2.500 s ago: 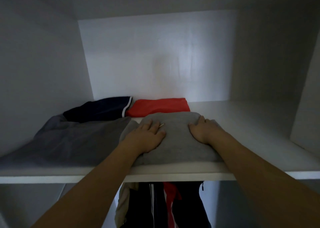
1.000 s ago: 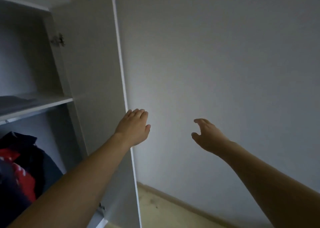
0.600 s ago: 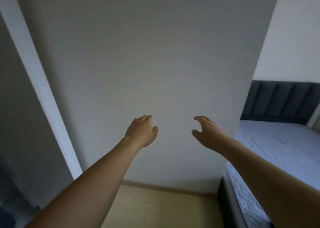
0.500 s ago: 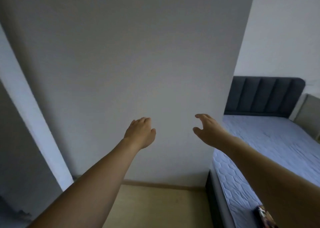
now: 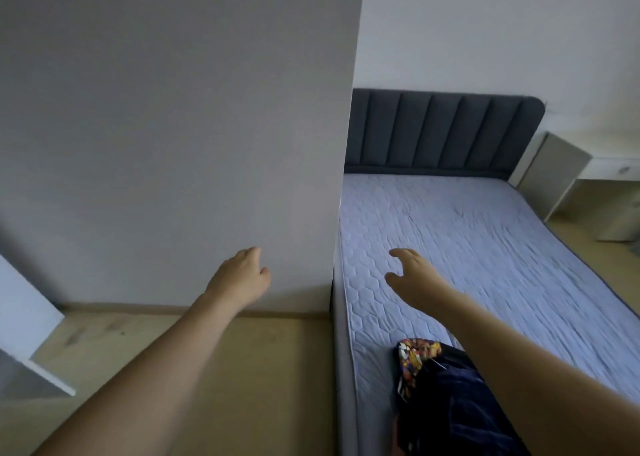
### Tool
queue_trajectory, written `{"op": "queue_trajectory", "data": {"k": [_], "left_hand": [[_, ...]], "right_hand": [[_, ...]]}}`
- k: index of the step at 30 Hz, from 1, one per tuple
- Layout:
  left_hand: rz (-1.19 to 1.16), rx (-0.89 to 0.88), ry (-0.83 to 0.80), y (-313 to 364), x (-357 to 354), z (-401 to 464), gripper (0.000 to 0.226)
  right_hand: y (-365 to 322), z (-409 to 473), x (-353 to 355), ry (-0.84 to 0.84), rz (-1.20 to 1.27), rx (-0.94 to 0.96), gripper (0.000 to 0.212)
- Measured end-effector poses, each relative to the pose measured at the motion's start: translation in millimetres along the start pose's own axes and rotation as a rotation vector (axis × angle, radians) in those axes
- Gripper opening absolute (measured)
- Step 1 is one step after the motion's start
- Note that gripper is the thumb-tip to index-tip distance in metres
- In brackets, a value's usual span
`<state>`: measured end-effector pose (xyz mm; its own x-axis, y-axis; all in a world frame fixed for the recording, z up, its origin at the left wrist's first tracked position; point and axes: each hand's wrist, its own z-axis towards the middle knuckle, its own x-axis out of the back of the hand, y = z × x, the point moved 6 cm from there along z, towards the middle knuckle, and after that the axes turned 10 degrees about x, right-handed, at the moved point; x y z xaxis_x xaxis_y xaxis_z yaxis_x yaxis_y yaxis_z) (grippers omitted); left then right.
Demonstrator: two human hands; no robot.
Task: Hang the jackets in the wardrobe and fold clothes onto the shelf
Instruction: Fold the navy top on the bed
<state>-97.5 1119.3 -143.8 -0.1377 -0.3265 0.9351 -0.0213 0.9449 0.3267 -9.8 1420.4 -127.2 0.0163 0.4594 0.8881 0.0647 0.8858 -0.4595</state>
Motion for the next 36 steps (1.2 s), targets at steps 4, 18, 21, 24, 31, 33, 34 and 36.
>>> {"op": "queue_trajectory", "data": {"k": [4, 18, 21, 24, 31, 33, 34, 36], "left_hand": [[-0.013, 0.005, -0.11, 58, -72, 0, 0.054], [-0.039, 0.124, -0.384, 239, -356, -63, 0.044], [-0.023, 0.09, -0.47, 262, -431, -70, 0.046], [-0.03, 0.084, -0.563, 273, -515, -75, 0.043], [0.162, 0.084, -0.469, 280, -667, -93, 0.082], [0.195, 0.164, -0.371, 279, -681, -88, 0.085], [0.222, 0.176, -0.353, 279, -687, -85, 0.078], [0.277, 0.156, -0.33, 282, -691, -81, 0.049]], "right_hand": [[82, -16, -14, -0.068, 0.036, -0.046, 0.058], [395, -32, -61, -0.483, 0.016, -0.14, 0.054], [443, -40, -102, -0.57, 0.019, -0.114, 0.055], [499, -57, -163, -0.698, 0.004, -0.133, 0.049], [598, -102, -287, -0.765, -0.202, -0.184, 0.095], [616, -104, -303, -0.7, -0.246, -0.214, 0.102], [622, -102, -306, -0.67, -0.268, -0.224, 0.1], [629, -95, -309, -0.616, -0.302, -0.188, 0.075]]}}
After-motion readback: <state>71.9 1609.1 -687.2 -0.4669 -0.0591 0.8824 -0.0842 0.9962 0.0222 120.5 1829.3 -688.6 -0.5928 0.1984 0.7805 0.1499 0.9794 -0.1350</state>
